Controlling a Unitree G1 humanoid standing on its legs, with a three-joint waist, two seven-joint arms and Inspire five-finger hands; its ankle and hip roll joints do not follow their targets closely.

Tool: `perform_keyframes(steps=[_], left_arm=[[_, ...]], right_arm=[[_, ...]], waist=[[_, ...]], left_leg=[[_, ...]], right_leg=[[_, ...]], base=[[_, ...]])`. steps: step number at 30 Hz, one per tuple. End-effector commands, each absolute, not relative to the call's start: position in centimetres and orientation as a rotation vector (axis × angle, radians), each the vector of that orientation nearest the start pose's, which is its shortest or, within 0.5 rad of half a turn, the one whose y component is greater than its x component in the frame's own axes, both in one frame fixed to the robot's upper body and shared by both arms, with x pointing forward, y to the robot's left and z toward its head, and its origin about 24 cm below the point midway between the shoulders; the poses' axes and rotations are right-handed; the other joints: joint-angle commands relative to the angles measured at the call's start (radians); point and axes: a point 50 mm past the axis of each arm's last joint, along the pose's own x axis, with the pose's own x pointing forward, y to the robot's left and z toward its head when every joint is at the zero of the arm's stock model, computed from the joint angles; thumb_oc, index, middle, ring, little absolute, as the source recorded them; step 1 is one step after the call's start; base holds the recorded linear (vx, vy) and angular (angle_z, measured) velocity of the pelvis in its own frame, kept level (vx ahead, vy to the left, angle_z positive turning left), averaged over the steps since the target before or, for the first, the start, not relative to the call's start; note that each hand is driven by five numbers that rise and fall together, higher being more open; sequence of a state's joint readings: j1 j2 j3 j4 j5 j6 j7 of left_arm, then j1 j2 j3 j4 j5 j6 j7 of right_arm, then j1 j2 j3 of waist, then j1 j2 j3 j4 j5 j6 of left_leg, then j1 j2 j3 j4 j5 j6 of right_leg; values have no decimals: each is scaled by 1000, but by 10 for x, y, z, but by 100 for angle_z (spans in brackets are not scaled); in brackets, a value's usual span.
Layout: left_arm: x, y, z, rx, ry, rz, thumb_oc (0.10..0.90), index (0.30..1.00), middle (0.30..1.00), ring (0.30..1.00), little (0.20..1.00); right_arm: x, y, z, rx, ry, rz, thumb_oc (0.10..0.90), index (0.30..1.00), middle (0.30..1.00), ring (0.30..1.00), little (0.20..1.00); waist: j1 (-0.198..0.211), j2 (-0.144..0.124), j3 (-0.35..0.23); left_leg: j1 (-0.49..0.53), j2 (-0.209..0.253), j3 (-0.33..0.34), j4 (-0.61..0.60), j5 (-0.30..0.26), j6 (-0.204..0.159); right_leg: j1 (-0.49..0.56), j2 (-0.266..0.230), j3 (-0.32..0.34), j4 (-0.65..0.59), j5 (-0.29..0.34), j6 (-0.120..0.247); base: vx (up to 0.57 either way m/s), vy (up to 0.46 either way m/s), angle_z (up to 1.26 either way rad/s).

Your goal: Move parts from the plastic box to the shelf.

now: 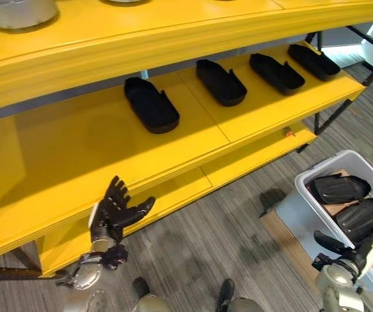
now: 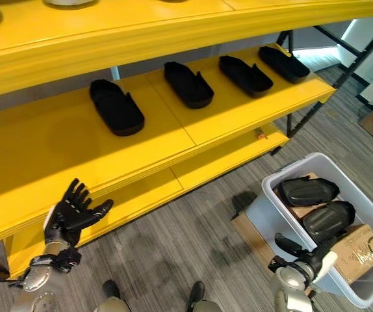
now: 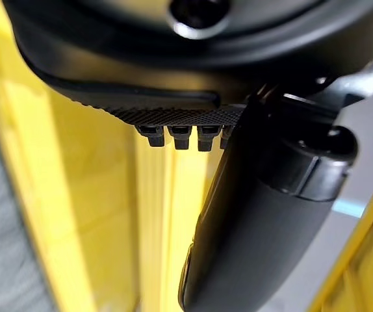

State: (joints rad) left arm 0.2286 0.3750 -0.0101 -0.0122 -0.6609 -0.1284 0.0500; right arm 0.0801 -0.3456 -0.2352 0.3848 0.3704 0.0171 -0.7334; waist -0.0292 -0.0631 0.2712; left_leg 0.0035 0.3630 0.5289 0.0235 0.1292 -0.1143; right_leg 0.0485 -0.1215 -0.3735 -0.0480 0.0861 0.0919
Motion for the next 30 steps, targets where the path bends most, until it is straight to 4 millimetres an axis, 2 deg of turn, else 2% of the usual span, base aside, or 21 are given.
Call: perform_keyframes(steps=[1,4,8,10,16,20,22,27,30], left_arm=[[215,241,69,-240,-152,80,900,1000,1000,1000,1000],[214,242,68,-255,-156,85,900,1000,1000,1000,1000],[216,241,73,-270,-179,85,900,1000,1000,1000,1000],[221,237,74,-307,-171,54,900,1000,1000,1000,1000],[226,222,76,-307,-161,-28,900,1000,1000,1000,1000],[233,205,87,-331,-198,-147,900,1000,1000,1000,1000],[237,199,88,-393,-173,-130,900,1000,1000,1000,1000],[243,178,85,-436,-155,-191,900,1000,1000,1000,1000],[242,165,91,-411,-197,-262,900,1000,1000,1000,1000]], right_arm=[[177,-361,28,-260,168,-1200,900,1000,1000,1000,1000],[180,-361,34,-321,160,-1196,900,1000,1000,1000,1000],[183,-361,36,-339,150,-1173,900,1000,1000,1000,1000],[178,-364,37,-290,128,-1227,900,1000,1000,1000,1000],[173,-368,46,-285,58,-1260,900,1000,1000,1000,1000],[175,-375,63,-324,-14,-1282,900,1000,1000,1000,1000],[175,-379,67,-313,-18,-1279,900,1000,1000,1000,1000],[178,-369,52,-255,51,-1215,900,1000,1000,1000,1000],[176,-368,53,-261,26,-1201,900,1000,1000,1000,1000]], waist=[[-14,-31,-57],[-38,-13,-50],[-61,2,-42],[-79,8,-46],[-114,13,-41],[-145,21,-40],[-159,24,-39],[-185,28,-26],[-202,40,-17]], left_leg=[[-37,-82,54,57,-58,27],[-31,-72,90,66,-53,23],[-13,-55,124,56,-51,18],[3,-53,123,42,-40,6],[19,-47,128,36,-42,8],[31,-43,122,41,-51,10],[32,-40,116,51,-59,13],[32,-30,102,57,-61,10],[24,-22,92,44,-48,3]], right_leg=[[67,-89,-11,143,-113,39],[27,-80,-22,157,-115,19],[-11,-85,-23,160,-104,12],[-30,-81,-4,144,-80,17],[-51,-74,23,171,-92,4],[-71,-63,48,210,-116,-12],[-81,-57,59,237,-131,-20],[-133,-43,81,309,-168,-44],[-173,-37,101,357,-191,-53]], base=[[-122,-48,-46],[-116,-48,-45],[-128,-98,-30],[-145,-217,-33],[-69,-118,-10],[-47,-100,-10],[-12,-115,-9],[-54,-138,-5],[-112,-112,-21]])
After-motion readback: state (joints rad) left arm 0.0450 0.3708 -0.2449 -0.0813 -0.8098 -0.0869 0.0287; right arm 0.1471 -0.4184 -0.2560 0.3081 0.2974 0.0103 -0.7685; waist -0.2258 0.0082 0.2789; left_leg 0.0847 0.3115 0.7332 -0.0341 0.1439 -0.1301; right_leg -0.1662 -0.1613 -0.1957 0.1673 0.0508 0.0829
